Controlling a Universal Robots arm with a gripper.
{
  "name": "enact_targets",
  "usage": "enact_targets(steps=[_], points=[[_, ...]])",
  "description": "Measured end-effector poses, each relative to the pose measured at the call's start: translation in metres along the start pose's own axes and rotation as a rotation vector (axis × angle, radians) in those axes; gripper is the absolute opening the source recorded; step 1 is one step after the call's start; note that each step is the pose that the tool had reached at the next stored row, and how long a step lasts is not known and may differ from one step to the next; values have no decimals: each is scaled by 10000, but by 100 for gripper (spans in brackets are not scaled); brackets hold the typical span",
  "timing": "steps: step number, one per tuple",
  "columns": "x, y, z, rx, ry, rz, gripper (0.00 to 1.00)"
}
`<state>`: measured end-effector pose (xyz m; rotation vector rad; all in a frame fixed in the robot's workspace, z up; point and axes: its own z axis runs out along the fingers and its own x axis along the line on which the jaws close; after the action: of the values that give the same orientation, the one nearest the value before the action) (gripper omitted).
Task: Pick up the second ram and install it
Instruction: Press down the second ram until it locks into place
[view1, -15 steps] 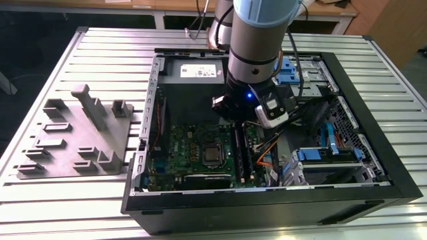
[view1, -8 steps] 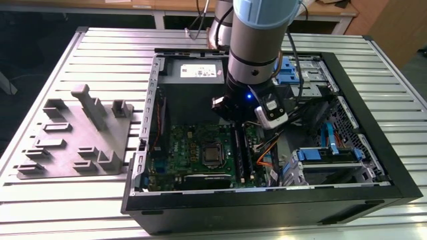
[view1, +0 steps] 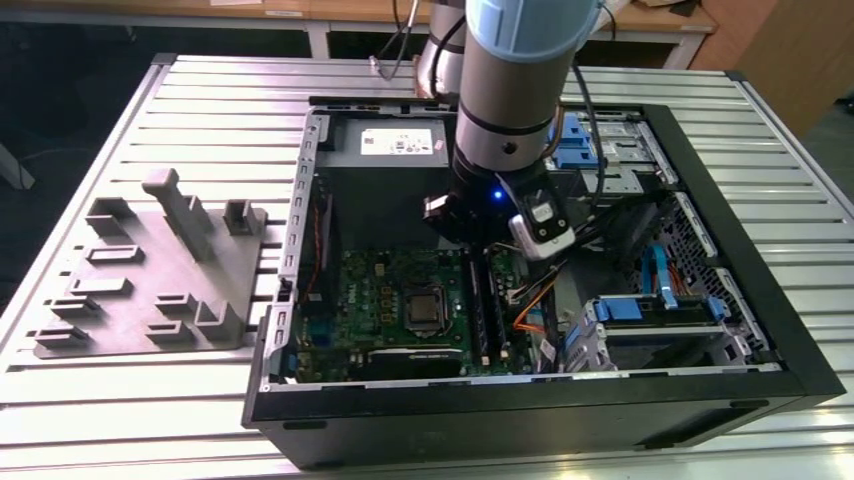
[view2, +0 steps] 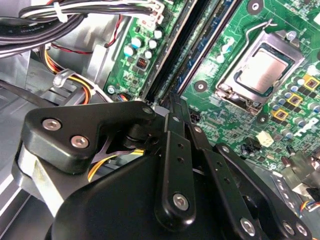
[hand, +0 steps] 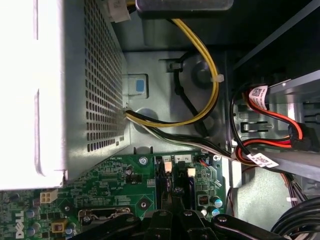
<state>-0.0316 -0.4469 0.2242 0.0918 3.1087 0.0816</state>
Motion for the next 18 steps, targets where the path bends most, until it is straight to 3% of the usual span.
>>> enact_targets(steps=[18], points=[[2,-3,54,0,-17,-4,11]])
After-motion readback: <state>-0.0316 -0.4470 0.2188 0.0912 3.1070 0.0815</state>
